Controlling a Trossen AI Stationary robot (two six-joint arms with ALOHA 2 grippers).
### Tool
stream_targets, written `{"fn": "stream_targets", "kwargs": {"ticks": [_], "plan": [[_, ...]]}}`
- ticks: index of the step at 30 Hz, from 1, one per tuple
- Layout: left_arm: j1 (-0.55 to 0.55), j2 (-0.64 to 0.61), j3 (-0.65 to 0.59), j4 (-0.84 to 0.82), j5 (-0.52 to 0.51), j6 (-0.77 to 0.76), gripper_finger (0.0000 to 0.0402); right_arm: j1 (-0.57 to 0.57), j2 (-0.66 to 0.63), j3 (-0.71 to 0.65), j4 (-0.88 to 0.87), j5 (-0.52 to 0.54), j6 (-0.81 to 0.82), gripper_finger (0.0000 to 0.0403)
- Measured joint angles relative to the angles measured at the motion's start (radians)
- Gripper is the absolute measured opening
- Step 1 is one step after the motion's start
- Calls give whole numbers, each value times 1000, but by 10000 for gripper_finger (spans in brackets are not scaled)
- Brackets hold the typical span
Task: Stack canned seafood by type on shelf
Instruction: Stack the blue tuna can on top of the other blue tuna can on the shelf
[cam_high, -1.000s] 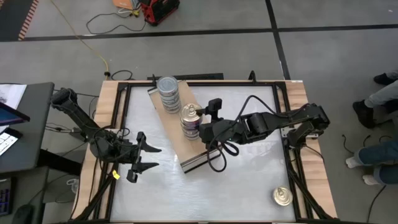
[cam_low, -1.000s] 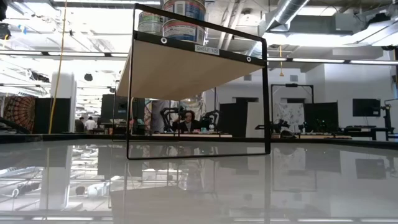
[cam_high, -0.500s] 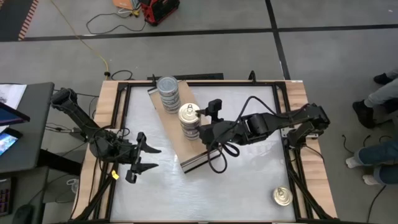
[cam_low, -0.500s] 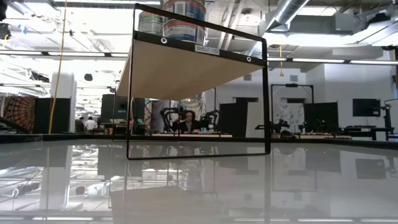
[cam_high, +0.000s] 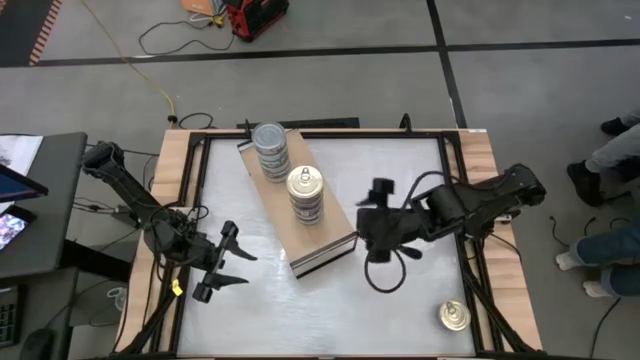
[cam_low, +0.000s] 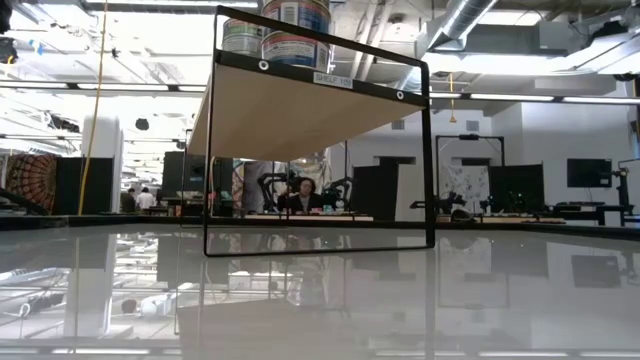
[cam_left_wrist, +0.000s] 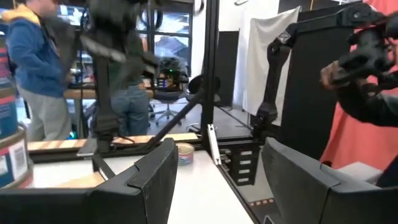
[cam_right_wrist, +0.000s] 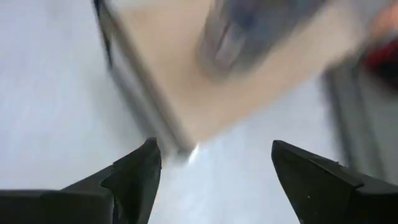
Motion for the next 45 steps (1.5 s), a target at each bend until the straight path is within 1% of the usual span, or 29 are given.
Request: {"fn": "stream_targets", "kwargs": {"ticks": [3, 7, 10, 12, 14, 18, 21, 25, 31, 37, 41, 45], "plan": [[1, 0, 0, 21, -3, 33, 224, 4, 1, -54, -153, -120, 197, 334], [1, 0, 0, 58, -21, 91, 224, 28, 3, -163, -324, -226, 393, 325], [1, 0, 0, 73, -22, 105, 224, 45, 3, -262, -408, -311, 520, 315], [1, 0, 0, 72, -30, 111, 224, 58, 3, -337, -404, -397, 574, 308], [1, 0, 0, 70, -52, 115, 224, 71, 3, -418, -372, -504, 613, 303], [1, 0, 0, 72, -86, 119, 224, 104, 3, -585, -279, -773, 673, 296], [1, 0, 0, 73, -95, 132, 224, 140, 3, -692, -212, -900, 709, 290], [1, 0, 0, 74, -95, 141, 224, 189, 3, -790, -115, -1020, 746, 285], [1, 0, 0, 75, -95, 153, 224, 265, 3, -812, -46, -1079, 792, 275], [1, 0, 0, 74, -108, 193, 224, 332, 3, -840, 24, -1067, 810, 258], [1, 0, 0, 73, -110, 185, 224, 352, 3, -872, 63, -1062, 833, 234], [1, 0, 0, 72, -111, 185, 224, 352, 3, -890, 71, -1059, 828, 196]]}}
